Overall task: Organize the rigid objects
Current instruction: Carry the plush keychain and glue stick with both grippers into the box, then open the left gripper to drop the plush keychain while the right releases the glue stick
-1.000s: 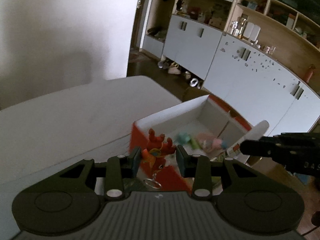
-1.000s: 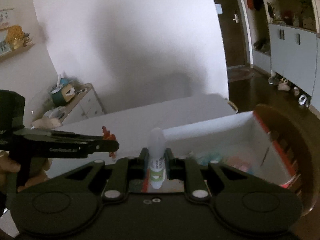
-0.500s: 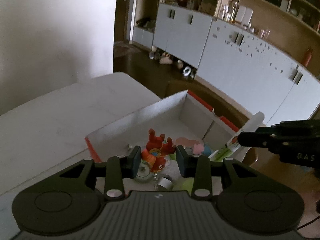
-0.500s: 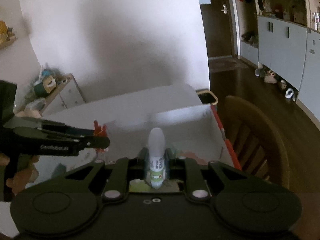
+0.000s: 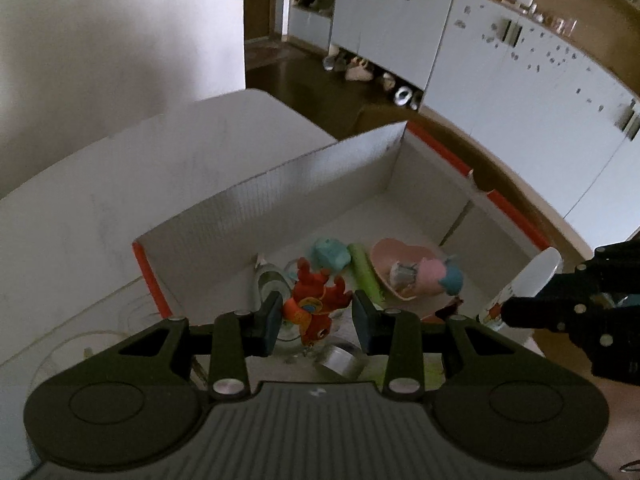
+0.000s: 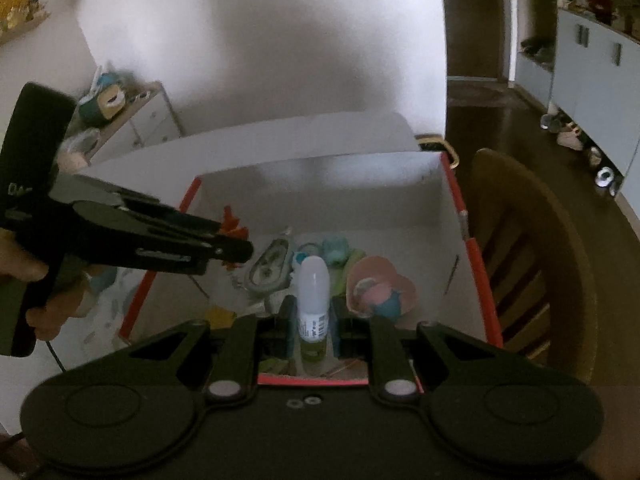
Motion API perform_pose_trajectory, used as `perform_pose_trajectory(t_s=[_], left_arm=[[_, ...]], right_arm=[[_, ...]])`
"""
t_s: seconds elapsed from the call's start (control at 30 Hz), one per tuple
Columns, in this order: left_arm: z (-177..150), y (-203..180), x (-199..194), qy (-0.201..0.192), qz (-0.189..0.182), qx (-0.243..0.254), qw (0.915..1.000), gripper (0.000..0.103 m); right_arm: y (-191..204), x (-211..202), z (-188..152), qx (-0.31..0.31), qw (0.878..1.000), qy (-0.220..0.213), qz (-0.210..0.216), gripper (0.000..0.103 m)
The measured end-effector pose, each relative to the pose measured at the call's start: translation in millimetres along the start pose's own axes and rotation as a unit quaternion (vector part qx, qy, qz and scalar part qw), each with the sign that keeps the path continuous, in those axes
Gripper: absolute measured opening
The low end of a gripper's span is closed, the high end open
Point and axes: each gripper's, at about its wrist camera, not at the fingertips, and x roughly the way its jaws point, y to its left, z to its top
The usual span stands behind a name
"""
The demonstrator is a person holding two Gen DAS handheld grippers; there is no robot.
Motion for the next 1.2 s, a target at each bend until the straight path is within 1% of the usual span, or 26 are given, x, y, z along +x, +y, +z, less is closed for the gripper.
perform_pose_trajectory(t_s=[0.17,0.27,0.47,0.7,0.93,1.1,1.2], left_arm=[[1,0,21,0.019,0.012,0.002,0.9997,0.037],[4,0,32,0.027,0.017,0.001,0.9995,0.037],[8,1,50,0.040,0.026,0.000,0.9989,0.037],[13,1,67,0.051,0.032,0.002,0.9982,0.037],[14,3,79,0.069,0.027,-0.001,0.9972,0.037],[15,4,89,0.102,0.025,-0.003,0.9944,0.036],[15,5,90,0.108,0.021,-0.005,0.9939,0.036]], right_arm=[[2,19,6,-0.004,1.000,0.013,0.005,0.016],[-1,27,9,-0.007,1.000,0.012,0.005,0.016],[-13,42,18,0.006,1.000,0.010,0.002,0.015],[-19,59,21,0.028,0.999,0.022,-0.006,0.016],[-23,64,25,0.047,0.998,0.033,-0.014,0.016],[-29,66,25,0.060,0.997,0.040,-0.015,0.016],[-30,65,24,0.067,0.997,0.046,-0.019,0.017]])
